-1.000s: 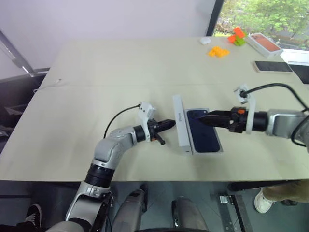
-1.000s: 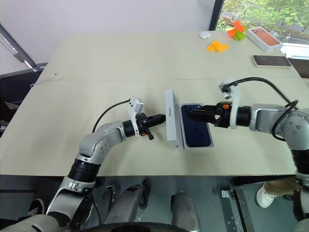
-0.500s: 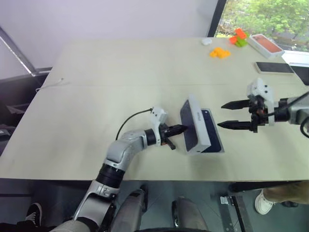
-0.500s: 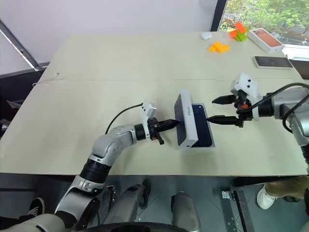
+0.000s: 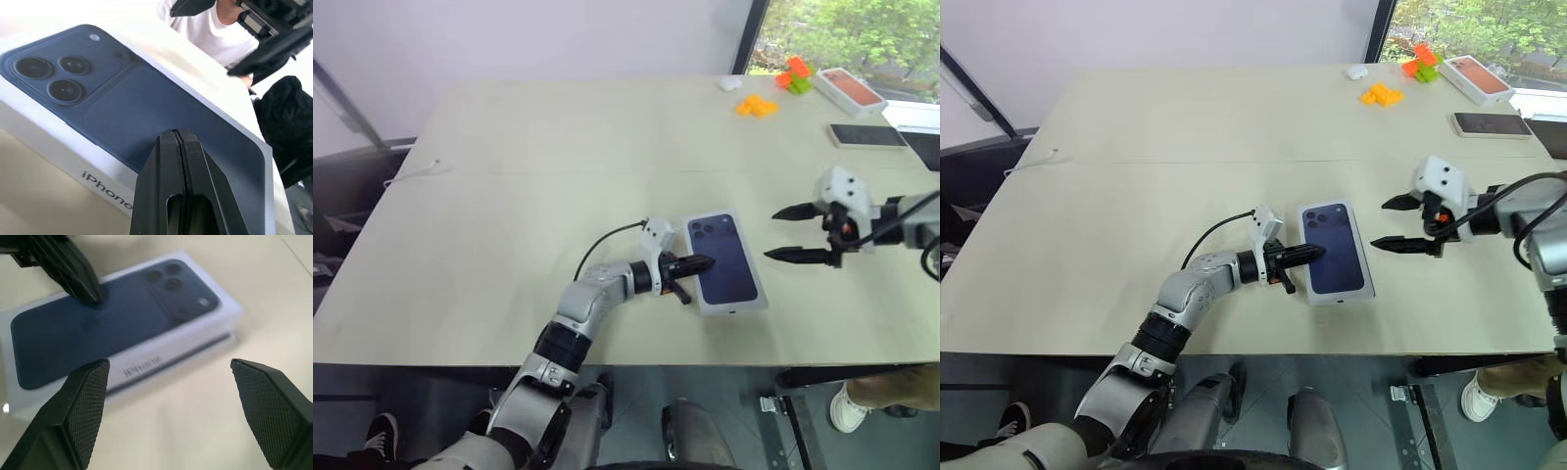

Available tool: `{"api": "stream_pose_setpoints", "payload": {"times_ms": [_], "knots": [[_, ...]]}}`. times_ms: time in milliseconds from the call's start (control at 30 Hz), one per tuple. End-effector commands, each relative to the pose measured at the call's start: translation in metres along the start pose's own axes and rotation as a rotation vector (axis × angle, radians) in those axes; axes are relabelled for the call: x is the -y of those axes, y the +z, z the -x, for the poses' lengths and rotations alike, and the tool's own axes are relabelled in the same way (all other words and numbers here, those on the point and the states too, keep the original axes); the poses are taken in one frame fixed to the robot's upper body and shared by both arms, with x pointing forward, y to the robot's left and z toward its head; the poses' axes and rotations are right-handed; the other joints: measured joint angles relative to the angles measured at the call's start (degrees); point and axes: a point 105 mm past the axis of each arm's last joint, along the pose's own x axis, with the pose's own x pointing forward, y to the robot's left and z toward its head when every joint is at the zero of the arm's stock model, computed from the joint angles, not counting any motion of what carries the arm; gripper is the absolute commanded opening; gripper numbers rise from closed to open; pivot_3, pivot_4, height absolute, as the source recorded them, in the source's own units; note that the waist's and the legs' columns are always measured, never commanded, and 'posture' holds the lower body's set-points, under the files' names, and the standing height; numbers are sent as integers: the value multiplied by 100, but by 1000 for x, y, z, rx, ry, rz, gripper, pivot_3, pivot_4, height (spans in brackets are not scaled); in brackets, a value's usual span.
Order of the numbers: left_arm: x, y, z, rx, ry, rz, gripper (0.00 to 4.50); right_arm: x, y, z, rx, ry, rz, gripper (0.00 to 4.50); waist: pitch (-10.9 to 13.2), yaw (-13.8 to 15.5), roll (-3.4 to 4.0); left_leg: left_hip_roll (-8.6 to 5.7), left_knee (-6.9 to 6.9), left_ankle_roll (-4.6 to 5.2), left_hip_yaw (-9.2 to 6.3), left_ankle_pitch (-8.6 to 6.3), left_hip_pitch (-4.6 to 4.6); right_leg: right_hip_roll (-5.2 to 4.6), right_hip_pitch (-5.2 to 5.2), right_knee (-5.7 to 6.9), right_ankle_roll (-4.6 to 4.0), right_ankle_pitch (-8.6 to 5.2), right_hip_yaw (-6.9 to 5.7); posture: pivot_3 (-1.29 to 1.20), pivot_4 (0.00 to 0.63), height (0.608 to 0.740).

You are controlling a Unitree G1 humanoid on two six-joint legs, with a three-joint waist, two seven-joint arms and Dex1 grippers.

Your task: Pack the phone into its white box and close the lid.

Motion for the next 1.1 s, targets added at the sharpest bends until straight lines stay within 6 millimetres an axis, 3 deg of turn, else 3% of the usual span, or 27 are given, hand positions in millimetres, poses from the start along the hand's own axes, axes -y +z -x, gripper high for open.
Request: {"api": "stream_pose_setpoints", "payload": {"times_ms": [33,367,467,567,733,767,800,900,1100], "knots": [[3,9,-3,27,-13,-28,0,0,16,5,50,3,41,4141,0,0,0,1,1,0,0,0,0,0,1,0,0,0,0,0,150,740],[-6,47,25,111,73,-101,0,-4,39,-20,202,-13,4,4141,-1,-16,2,1,3,0,-3,0,2,2,4,10,1,1,1,0,150,740],[-10,47,36,106,111,-102,0,-7,38,-28,215,-10,-13,4141,-2,-1,3,1,5,-1,-3,1,2,2,1,15,1,1,1,0,150,740],[-13,43,44,98,139,-110,0,-12,38,-35,229,-3,-47,3321,-2,10,3,0,5,-1,-5,1,2,2,4,15,1,1,0,0,150,740],[-14,33,47,83,160,-83,0,-7,25,-48,228,-77,-78,893,-2,-1,3,-1,2,-1,-6,2,6,3,9,25,1,1,0,0,150,740],[-13,32,46,81,159,-78,0,-5,21,-49,217,-92,-81,242,-2,-1,3,-1,1,-1,-6,2,7,3,9,29,1,1,0,0,150,740],[-12,32,44,84,158,-78,0,-3,11,-53,172,-123,-60,32,-3,3,4,0,2,-1,-6,2,8,4,13,31,1,1,0,0,150,740],[-10,33,40,88,154,-77,0,-6,-15,-61,56,-141,4,32,-3,16,4,-3,4,0,-9,1,27,3,19,25,4,3,-3,0,150,740],[-7,32,39,79,137,-75,0,-8,-32,-63,-7,-142,57,32,-3,-2,4,-4,-2,0,-8,-3,86,2,94,18,4,2,-3,0,150,740]]}}
